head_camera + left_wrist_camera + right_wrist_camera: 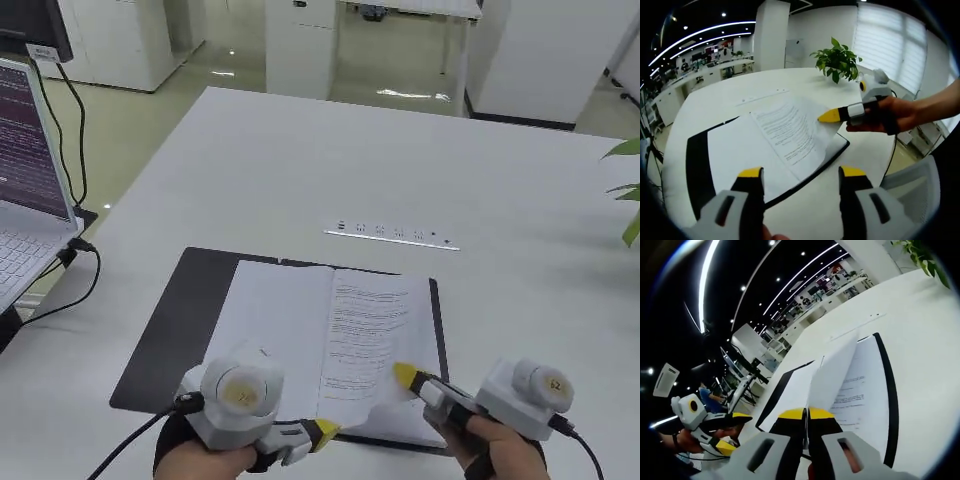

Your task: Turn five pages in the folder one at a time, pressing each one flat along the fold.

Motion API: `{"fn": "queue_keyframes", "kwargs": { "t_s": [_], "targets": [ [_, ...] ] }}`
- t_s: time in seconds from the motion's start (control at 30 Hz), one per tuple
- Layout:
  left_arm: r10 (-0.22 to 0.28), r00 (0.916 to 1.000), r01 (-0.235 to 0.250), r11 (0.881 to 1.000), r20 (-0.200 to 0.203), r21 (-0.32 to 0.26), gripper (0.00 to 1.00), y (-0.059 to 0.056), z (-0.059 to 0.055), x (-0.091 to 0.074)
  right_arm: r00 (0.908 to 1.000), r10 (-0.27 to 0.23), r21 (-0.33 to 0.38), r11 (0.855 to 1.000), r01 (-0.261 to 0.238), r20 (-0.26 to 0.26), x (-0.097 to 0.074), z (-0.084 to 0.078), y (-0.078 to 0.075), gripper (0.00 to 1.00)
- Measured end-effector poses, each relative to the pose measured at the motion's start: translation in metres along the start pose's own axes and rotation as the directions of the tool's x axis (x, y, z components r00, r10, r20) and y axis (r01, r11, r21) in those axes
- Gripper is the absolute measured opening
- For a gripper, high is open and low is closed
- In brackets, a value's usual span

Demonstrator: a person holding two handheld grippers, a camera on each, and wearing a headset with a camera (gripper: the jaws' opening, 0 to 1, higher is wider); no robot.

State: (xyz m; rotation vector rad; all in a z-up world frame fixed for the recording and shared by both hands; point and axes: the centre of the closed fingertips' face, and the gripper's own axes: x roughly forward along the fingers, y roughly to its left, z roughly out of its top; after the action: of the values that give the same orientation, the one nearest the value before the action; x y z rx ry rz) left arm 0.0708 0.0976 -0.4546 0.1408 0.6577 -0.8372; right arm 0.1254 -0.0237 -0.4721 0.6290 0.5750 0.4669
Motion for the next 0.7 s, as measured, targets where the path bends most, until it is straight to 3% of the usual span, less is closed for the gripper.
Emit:
{"fn": "queue_keyframes", "kwargs": {
  "t_s": [0.17, 0.43, 0.7],
  "targets": [
    [0.003, 0.9998, -0.003, 1.0, 0.02, -0.024, 0.59, 0.002, -0.005, -0.01, 1.0, 0.004, -0.008, 1.0, -0.004, -0.007, 0.006, -0.001, 0.006, 0.0],
    [0.038, 0.9983, -0.036, 0.997, 0.043, -0.064, 0.58, 0.014, -0.012, -0.026, 0.9996, 0.015, -0.026, 1.0, -0.015, -0.025, 0.019, -0.004, 0.018, 0.0],
    [0.065, 0.9964, -0.059, 0.992, 0.054, -0.111, 0.58, 0.022, -0.024, -0.041, 0.9977, 0.041, -0.045, 0.998, -0.043, -0.055, 0.039, -0.011, 0.04, 0.0]
  ]
}}
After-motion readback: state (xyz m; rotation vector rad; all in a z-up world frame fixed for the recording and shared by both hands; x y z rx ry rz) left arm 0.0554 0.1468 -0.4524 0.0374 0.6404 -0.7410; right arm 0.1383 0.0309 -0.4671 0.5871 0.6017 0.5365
